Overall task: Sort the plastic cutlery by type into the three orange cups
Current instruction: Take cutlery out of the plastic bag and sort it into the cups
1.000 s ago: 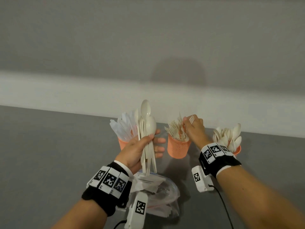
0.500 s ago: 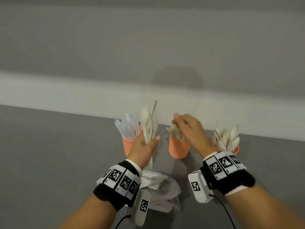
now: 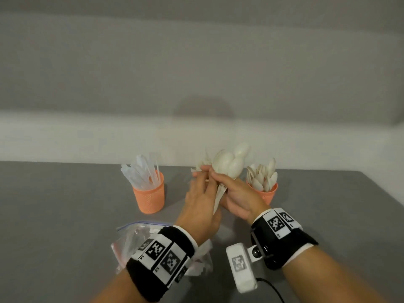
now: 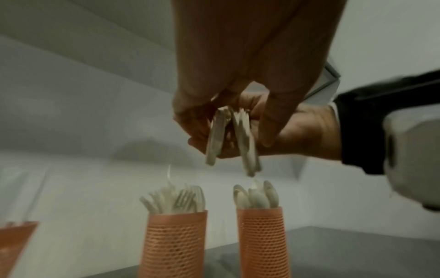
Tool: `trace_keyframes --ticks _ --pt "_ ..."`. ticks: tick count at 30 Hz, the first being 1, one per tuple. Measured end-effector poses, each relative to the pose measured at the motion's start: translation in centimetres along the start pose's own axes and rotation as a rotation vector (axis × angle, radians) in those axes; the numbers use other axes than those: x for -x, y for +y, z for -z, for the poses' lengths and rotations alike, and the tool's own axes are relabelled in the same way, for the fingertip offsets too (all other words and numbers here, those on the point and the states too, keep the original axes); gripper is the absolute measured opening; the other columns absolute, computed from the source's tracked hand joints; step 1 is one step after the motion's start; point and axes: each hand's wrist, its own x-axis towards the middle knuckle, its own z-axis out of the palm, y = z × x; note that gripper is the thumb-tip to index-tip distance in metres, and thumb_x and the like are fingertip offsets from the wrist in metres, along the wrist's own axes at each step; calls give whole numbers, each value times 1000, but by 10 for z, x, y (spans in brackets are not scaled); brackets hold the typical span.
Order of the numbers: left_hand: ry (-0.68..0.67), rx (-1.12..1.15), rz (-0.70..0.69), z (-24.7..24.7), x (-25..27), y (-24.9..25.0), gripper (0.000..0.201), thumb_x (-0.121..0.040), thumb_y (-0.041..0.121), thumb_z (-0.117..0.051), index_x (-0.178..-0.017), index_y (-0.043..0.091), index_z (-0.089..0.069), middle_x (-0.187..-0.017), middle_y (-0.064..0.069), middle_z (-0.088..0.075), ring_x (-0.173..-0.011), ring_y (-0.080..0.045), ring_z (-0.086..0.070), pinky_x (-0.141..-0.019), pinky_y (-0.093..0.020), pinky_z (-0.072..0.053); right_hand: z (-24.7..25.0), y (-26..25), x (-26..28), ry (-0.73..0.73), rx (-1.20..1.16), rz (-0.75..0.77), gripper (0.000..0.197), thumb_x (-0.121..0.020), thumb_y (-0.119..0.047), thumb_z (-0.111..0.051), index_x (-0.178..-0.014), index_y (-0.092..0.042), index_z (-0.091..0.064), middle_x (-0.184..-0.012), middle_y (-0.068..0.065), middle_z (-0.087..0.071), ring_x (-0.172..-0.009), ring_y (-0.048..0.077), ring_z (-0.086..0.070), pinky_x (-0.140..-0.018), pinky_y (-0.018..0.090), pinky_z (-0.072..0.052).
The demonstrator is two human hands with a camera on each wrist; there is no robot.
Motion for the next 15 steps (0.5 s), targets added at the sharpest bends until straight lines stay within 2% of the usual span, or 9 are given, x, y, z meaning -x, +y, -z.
trace_keyframes --ticks 2,4,7,9,10,12,14,15 --pt "28 -66 -49 1 -1 12 66 -77 34 -49 -140 18 -34 -141 -4 -28 -121 -24 -34 -94 -35 -35 15 -8 10 20 -61 57 19 -93 -11 -43 -103 -11 -60 -100 9 -70 -93 21 -68 -80 33 -57" --pt "58 87 -59 0 -7 23 59 -74 41 -40 -129 24 -51 -130 -3 -37 -117 -21 -37 -93 -33 -32 34 -16 21 57 -63 123 17 -92 -7 -43 -94 -11 -60 -84 8 -72 -81 18 -70 -73 31 -59" --pt "16 389 13 -12 -23 32 45 -75 33 -45 -117 26 -62 -113 3 -38 -114 -11 -39 -101 -26 -31 64 -36 40 160 24 212 10 -85 -10 -50 -91 -12 -58 -69 3 -69 -66 15 -67 -67 29 -57" --pt "-66 401 97 -25 -37 35 29 -80 20 -56 -108 22 -60 -111 2 -40 -105 -16 -46 -97 -26 -36 91 -51 46 312 77 307 9 -91 -9 -48 -89 -13 -55 -59 -1 -61 -55 13 -58 -63 29 -51" --pt "-97 411 158 -34 -43 35 29 -79 15 -61 -106 20 -55 -113 0 -42 -103 -22 -49 -96 -28 -39 106 -58 47 415 98 362 14 -94 -6 -46 -87 -14 -54 -57 -2 -57 -53 12 -55 -63 29 -48" --pt "-172 456 311 -54 -58 33 44 -75 14 -67 -114 16 -48 -122 -4 -46 -107 -26 -53 -97 -36 -43 132 -68 46 612 156 459 20 -96 -6 -44 -82 -17 -53 -58 -2 -53 -54 10 -53 -67 27 -46" --pt "-203 482 404 -72 -71 34 66 -67 21 -74 -123 13 -42 -125 -3 -49 -109 -24 -55 -96 -41 -46 150 -70 42 717 243 523 22 -97 -7 -43 -80 -19 -51 -63 -1 -50 -58 10 -52 -69 25 -47" --pt "-204 492 420 -81 -78 35 71 -64 20 -76 -124 13 -41 -122 -1 -50 -109 -21 -55 -94 -38 -46 156 -68 38 739 293 532 22 -97 -8 -43 -79 -20 -50 -65 -1 -49 -60 9 -53 -69 24 -47"
